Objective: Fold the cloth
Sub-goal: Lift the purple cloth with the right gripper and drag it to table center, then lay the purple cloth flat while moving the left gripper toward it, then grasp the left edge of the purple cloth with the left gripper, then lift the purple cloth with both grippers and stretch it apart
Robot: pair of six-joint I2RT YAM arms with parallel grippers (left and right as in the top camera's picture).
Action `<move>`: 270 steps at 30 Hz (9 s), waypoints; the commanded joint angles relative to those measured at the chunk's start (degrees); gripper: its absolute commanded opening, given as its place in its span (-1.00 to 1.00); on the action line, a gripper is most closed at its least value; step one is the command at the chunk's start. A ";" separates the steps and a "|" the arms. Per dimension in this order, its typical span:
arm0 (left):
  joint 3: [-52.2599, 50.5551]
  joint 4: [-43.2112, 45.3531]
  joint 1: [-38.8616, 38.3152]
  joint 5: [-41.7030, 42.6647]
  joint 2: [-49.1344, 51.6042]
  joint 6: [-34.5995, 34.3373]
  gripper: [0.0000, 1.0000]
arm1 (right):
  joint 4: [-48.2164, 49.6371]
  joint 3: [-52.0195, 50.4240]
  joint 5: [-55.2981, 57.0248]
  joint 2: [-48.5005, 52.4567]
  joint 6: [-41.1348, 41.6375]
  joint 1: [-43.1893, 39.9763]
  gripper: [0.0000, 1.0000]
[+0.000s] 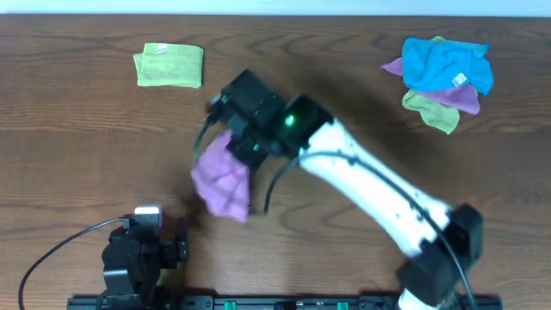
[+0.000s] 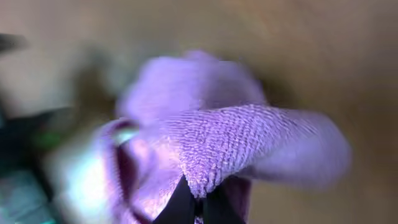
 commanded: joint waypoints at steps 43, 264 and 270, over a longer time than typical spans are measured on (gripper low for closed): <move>38.16 3.98 0.09 31.36 50.80 -19.10 0.91 | 5.60 -16.17 -7.45 5.92 23.32 -7.48 0.96; 64.94 -0.98 -10.80 41.62 98.09 -22.88 -0.88 | 3.23 -16.85 23.69 -13.51 21.66 -20.31 -0.97; 60.19 -4.48 -16.28 41.22 98.09 -22.01 -0.88 | -5.92 -17.77 21.92 -13.79 24.72 -20.28 -0.97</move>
